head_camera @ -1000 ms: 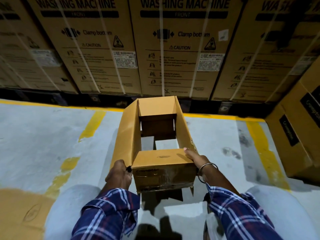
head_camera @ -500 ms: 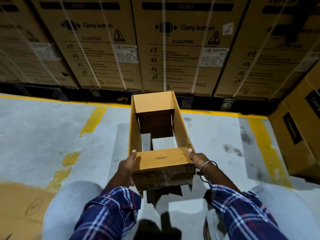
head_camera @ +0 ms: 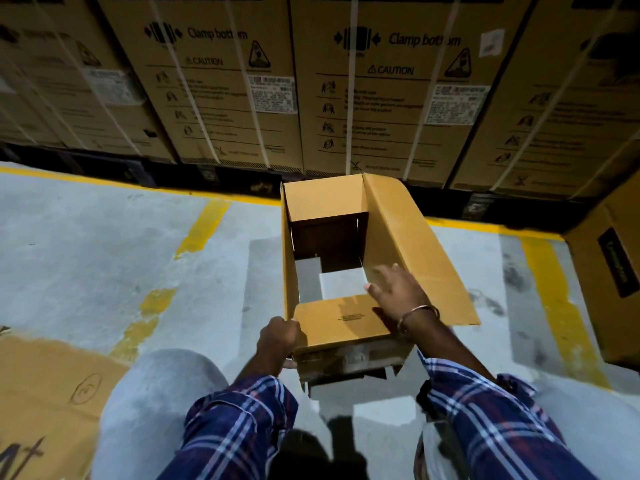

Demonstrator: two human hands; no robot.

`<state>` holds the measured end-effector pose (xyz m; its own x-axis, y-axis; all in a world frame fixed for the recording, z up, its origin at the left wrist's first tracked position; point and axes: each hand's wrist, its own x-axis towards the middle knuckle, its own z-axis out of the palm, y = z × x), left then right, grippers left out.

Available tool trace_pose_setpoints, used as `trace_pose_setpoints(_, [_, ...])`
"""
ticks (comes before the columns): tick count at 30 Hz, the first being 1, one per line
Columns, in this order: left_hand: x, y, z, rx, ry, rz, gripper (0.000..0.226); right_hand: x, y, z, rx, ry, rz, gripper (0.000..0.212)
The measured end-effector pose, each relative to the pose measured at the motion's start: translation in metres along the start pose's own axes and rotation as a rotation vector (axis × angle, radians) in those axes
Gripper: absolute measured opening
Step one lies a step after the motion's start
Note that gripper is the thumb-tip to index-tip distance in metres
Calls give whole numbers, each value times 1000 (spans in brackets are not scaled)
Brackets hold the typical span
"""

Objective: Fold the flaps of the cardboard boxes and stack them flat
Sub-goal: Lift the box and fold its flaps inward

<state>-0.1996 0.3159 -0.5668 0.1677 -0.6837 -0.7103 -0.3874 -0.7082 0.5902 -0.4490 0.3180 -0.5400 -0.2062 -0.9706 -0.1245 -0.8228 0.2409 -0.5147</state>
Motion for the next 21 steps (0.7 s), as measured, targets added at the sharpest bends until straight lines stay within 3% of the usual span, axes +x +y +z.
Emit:
trace_pose_setpoints(2, [-8,-1,2,19,-11,15,19,2,-9,7,-148,-187,-2,60])
trace_pose_setpoints(5, [-10,-6,3,41,-26,13,18,-2,-9,13,-267,-334,96,70])
trace_pose_setpoints(8, [-9,-9,1,54,-23,22,19,-2,-4,22,-295,-309,109,71])
trace_pose_setpoints(12, [-1,-10,-4,2,-40,-61,37,12,-9,12,-211,-78,53,49])
trace_pose_setpoints(14, [4,-11,-8,8,-82,-64,38,17,-15,0,-239,-185,4,57])
trace_pose_setpoints(16, [3,-12,-9,96,-146,-58,31,14,-15,-3,-265,-431,-86,56])
trace_pose_setpoints(18, [-2,-13,-8,66,-200,-70,41,3,-12,-1,-281,-587,-108,53])
trace_pose_setpoints(21, [8,-13,-3,107,-173,-66,62,-17,-20,-12,-411,-486,-188,48])
